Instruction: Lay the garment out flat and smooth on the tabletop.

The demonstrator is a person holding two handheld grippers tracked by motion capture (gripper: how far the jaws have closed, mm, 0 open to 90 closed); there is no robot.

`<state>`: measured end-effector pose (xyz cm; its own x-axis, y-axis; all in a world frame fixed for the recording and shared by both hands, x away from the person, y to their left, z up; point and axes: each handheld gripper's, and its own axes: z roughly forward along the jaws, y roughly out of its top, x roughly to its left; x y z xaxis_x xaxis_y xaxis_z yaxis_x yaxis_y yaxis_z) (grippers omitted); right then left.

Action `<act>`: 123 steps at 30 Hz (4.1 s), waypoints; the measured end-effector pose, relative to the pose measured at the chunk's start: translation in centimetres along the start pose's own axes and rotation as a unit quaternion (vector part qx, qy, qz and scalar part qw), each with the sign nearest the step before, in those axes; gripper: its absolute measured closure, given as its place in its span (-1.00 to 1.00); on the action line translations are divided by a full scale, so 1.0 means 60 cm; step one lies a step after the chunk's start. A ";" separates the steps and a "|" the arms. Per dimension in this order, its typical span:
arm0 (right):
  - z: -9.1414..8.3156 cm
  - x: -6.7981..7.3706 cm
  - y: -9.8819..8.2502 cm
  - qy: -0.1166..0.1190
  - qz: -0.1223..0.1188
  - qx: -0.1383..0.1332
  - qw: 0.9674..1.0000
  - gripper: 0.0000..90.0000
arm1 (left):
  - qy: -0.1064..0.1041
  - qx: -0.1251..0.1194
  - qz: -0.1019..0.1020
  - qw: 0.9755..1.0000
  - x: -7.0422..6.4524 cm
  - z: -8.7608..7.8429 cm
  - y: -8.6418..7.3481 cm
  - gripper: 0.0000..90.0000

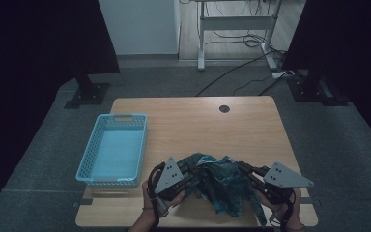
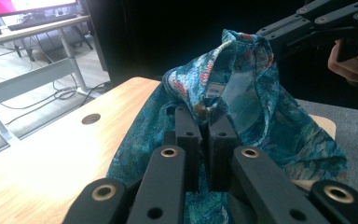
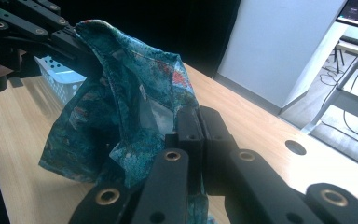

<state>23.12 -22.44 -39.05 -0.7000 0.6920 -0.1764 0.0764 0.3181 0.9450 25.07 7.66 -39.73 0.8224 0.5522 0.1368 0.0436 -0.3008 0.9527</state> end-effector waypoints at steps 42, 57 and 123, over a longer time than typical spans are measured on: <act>0.043 -0.022 -0.005 -0.018 0.008 0.030 0.999 0.97 | 0.005 0.047 -0.025 0.999 0.042 0.036 -0.023 0.90; 0.084 -0.061 0.010 -0.028 0.013 0.044 0.999 0.96 | 0.015 0.075 -0.023 0.997 0.085 0.076 -0.007 0.90; 0.134 0.032 -0.145 0.032 0.068 0.162 0.984 -0.21 | 0.010 0.155 -0.120 0.981 0.016 0.094 -0.168 -0.22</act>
<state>26.83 -18.69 -49.79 -0.7108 0.7028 -0.0268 0.3867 0.4224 0.8198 28.64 6.81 -50.72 0.7568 0.6496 -0.0732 0.4069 -0.3805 0.8305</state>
